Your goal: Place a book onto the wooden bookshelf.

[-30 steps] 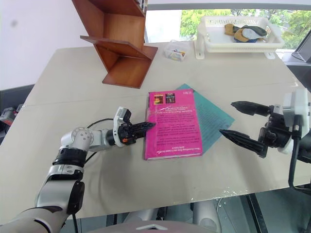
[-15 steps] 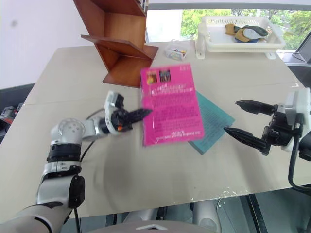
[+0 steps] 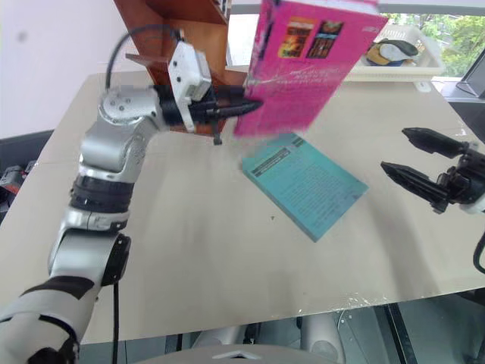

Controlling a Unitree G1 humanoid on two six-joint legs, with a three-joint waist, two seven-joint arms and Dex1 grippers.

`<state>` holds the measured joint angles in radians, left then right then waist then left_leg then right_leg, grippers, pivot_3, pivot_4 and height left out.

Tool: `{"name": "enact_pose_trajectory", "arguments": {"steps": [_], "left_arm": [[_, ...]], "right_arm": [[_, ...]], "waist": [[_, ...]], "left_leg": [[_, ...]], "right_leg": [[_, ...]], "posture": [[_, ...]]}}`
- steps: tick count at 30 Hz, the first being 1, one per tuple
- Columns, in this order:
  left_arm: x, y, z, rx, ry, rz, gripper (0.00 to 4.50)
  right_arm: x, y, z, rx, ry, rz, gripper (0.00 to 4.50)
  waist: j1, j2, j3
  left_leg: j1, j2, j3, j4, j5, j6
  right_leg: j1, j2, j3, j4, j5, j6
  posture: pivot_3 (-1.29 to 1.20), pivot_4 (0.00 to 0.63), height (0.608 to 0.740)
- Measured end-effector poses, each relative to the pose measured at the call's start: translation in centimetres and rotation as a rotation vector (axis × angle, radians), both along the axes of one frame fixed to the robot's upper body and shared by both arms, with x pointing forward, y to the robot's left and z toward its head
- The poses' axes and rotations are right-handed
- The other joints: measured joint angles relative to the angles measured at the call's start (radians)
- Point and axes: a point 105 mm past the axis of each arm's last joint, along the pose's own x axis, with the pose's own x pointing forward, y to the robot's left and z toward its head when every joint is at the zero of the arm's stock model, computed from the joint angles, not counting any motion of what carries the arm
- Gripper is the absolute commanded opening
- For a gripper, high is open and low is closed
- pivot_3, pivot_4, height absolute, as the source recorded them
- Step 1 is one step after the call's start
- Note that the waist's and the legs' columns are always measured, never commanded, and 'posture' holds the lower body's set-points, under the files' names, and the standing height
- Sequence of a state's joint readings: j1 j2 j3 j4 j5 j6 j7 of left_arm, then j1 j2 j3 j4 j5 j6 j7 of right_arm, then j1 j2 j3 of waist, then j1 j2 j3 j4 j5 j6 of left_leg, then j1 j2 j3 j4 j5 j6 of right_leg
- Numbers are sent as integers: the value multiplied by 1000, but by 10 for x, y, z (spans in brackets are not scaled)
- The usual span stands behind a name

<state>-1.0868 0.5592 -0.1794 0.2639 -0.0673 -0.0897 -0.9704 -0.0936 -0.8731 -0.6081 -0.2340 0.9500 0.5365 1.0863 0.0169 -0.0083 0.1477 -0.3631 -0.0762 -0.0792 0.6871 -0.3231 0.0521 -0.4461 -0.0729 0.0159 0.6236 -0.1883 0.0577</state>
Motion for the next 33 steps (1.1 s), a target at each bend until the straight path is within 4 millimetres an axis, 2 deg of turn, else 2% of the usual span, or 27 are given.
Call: {"name": "enact_pose_trajectory", "arguments": {"steps": [2, 4, 7, 9, 13, 18, 21, 27, 30, 33], "left_arm": [[7, 9, 18, 136, -234, 87, 195], [16, 14, 23, 216, -339, 139, 195], [29, 31, 28, 362, -440, 232, 195], [35, 50, 41, 425, -509, 308, 195], [38, 61, 57, 503, -612, 356, 195], [47, 70, 49, 584, -568, 385, 195], [51, 86, 41, 641, -459, 423, 195], [53, 99, 15, 657, -312, 424, 195], [51, 102, 20, 655, -321, 440, 195], [51, 122, 27, 695, -319, 526, 195]], "right_arm": [[-2, -7, 3, 33, -6, 1, 4500], [-4, -11, 8, 71, -17, 14, 4500], [-9, -15, 16, 128, -26, 52, 4500], [-11, -20, 20, 157, -34, 52, 4500], [-11, -20, 21, 162, -41, 54, 4500], [-10, -20, 23, 157, -49, 54, 4500], [-9, -21, 22, 154, -48, 48, 4500], [-8, -22, 21, 150, -47, 40, 4500], [-7, -21, 20, 147, -48, 45, 4500], [-7, -21, 20, 142, -48, 45, 4500]], "waist": [[-5, 1, -1], [-5, 0, 0], [-5, -1, 1], [-5, -1, 1], [-1, -2, 2], [-14, -3, 2], [-40, -2, 3], [-31, -3, 3], [-26, -4, 4], [-27, -4, 4]], "left_leg": [[1, 0, 1, -3, 0, 0], [0, 1, 1, -2, 0, 0], [0, 0, 1, -1, 0, 0], [0, 0, 1, -1, 0, 1], [0, -1, 0, 0, -1, 2], [-1, -1, 1, 0, -1, 2], [0, 0, 2, 0, -1, 2], [-1, 0, 1, 1, -1, 2], [-2, -1, -1, 1, -1, 2], [-2, -1, -1, 1, -1, 2]], "right_leg": [[-1, 0, 2, 0, 0, 0], [-1, 1, 1, 0, 0, 0], [-2, 2, 0, 1, 0, 0], [-2, 3, 1, 2, 0, 0], [-1, 2, -1, 2, 0, 1], [-2, 3, 0, 3, 0, 1], [-2, 4, 1, 3, 0, 1], [-2, 3, 0, 4, 0, 1], [-2, 3, -2, 3, 0, 1], [-2, 3, -3, 3, 0, 1]], "posture": [[0, 150, 740], [0, 150, 740], [0, 150, 740], [0, 150, 740], [0, 150, 740], [0, 150, 740], [0, 150, 740], [0, 150, 740], [0, 150, 740], [0, 150, 740]]}}
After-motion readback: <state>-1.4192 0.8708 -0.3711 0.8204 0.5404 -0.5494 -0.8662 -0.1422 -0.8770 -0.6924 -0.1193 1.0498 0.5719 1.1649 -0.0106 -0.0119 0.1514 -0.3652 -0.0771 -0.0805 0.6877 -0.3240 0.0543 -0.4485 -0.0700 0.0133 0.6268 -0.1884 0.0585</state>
